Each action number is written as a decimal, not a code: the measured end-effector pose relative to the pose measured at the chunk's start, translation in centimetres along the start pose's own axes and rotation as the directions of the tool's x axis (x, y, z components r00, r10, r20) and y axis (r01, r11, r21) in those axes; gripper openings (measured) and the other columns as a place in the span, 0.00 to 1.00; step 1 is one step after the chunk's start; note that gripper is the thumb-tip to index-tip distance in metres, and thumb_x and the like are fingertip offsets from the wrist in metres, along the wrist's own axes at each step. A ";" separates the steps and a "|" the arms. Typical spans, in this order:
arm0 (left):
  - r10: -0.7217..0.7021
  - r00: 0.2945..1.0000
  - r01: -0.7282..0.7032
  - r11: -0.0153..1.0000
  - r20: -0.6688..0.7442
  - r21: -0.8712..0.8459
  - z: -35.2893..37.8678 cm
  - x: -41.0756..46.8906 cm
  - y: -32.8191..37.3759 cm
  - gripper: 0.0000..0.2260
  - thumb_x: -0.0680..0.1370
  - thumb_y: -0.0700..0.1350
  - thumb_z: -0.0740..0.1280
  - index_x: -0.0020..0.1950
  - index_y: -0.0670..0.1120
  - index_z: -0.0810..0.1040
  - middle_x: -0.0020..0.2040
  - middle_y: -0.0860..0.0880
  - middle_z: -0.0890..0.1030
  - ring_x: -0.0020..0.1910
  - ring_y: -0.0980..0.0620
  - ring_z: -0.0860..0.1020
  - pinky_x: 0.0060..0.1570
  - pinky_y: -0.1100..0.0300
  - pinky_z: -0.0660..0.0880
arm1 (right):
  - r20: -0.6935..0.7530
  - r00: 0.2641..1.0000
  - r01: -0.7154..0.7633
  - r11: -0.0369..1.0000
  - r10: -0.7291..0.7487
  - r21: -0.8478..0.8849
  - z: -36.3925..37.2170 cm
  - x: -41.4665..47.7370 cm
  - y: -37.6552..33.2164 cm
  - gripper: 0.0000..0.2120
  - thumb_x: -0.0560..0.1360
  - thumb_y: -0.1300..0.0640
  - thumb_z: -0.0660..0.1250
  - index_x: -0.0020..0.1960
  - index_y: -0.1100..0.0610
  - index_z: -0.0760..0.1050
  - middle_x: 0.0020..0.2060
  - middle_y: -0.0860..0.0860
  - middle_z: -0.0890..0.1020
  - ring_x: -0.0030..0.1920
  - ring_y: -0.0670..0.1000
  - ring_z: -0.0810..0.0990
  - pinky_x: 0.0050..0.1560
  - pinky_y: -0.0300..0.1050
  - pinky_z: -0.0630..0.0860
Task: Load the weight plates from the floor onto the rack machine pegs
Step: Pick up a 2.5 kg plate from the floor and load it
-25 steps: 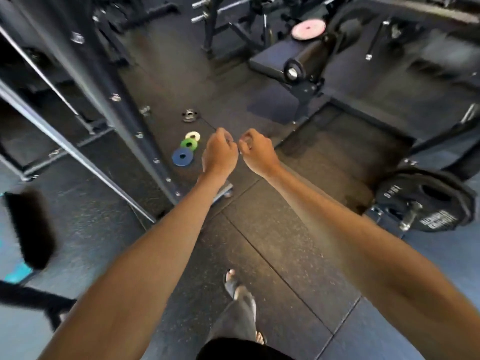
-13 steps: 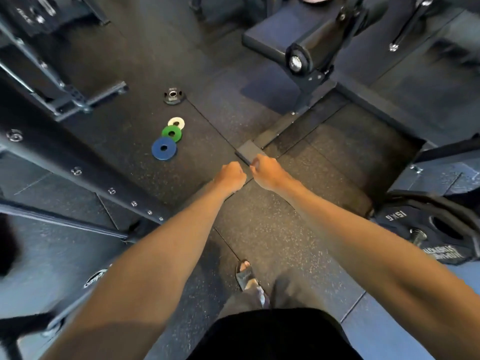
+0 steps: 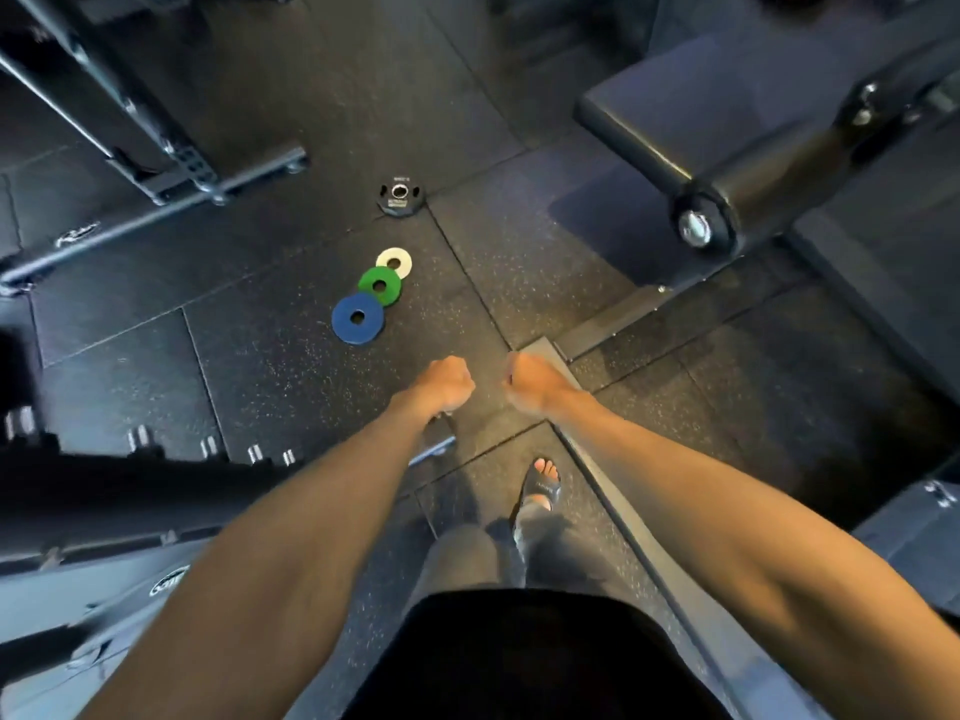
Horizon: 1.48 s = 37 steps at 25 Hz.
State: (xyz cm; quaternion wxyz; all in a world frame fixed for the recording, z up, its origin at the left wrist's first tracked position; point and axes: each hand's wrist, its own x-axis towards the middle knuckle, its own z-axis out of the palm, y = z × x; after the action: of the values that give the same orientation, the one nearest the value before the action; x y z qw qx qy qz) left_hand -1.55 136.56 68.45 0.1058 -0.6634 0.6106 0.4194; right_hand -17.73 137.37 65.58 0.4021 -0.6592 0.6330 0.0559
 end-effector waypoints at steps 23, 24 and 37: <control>-0.251 0.968 0.232 0.899 -0.002 -0.372 -35.5 45.0 0.7 0.13 0.80 0.40 0.58 0.60 0.34 0.75 0.56 0.33 0.80 0.56 0.34 0.79 0.51 0.49 0.76 | 0.235 0.964 0.173 0.966 -0.126 -0.193 -29.4 53.7 -17.3 0.04 0.80 0.61 0.60 0.51 0.58 0.73 0.49 0.58 0.81 0.52 0.59 0.79 0.47 0.52 0.74; -0.268 0.963 0.246 0.885 0.000 -0.395 -36.9 46.8 0.6 0.14 0.79 0.40 0.59 0.60 0.35 0.75 0.56 0.33 0.80 0.55 0.34 0.80 0.52 0.49 0.77 | 0.262 0.953 0.210 0.954 -0.151 -0.215 -30.5 56.0 -18.0 0.03 0.80 0.61 0.59 0.49 0.56 0.72 0.49 0.58 0.80 0.51 0.59 0.78 0.45 0.50 0.71; -0.671 0.719 0.452 0.256 0.180 -0.854 -42.3 77.5 -2.4 0.13 0.77 0.41 0.58 0.54 0.35 0.78 0.50 0.33 0.83 0.50 0.34 0.82 0.50 0.42 0.80 | 0.583 0.793 0.470 0.787 -0.177 -0.400 -32.3 93.1 -18.2 0.12 0.81 0.54 0.52 0.49 0.58 0.73 0.50 0.63 0.81 0.53 0.63 0.80 0.49 0.51 0.74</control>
State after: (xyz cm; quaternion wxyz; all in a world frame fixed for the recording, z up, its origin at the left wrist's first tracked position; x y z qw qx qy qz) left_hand 11.17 53.58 40.89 -0.1622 -0.8378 0.0460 0.5193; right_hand 2.11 42.18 41.39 0.3637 -0.8054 0.3331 0.3288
